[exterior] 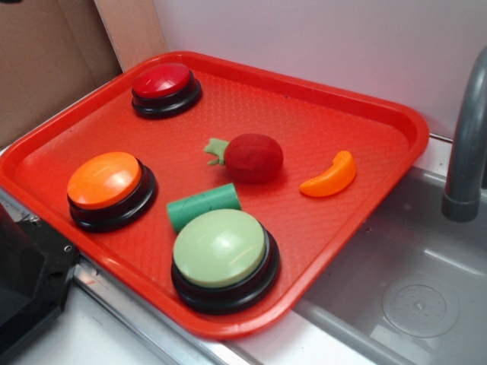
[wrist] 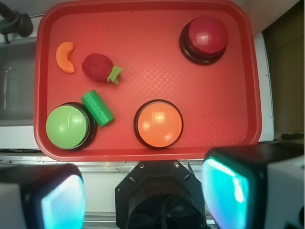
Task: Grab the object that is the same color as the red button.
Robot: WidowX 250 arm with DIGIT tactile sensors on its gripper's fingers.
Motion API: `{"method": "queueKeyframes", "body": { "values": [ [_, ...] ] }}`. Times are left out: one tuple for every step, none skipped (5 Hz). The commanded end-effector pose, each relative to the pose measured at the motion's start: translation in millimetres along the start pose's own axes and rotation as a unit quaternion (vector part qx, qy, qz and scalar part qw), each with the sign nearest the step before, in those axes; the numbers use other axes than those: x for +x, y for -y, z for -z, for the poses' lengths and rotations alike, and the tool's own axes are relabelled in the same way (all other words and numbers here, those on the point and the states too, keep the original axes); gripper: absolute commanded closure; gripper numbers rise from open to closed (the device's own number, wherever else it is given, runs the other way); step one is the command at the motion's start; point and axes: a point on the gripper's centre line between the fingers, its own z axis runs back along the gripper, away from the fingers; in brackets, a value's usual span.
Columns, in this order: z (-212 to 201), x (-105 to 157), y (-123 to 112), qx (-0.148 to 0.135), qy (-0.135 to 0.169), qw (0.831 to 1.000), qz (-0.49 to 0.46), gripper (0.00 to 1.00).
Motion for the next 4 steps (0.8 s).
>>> {"method": "queueKeyframes", "body": {
  "values": [
    [0, 0, 0, 0.000, 0.000, 1.000, 0.000, 0.00],
    [12, 23, 8, -0.019, 0.042, 0.997, 0.059, 0.00],
    [25, 35, 16, -0.015, 0.057, 0.996, 0.074, 0.00],
    [50, 58, 32, 0.003, 0.086, 0.987, 0.136, 0.00]
  ]
}}
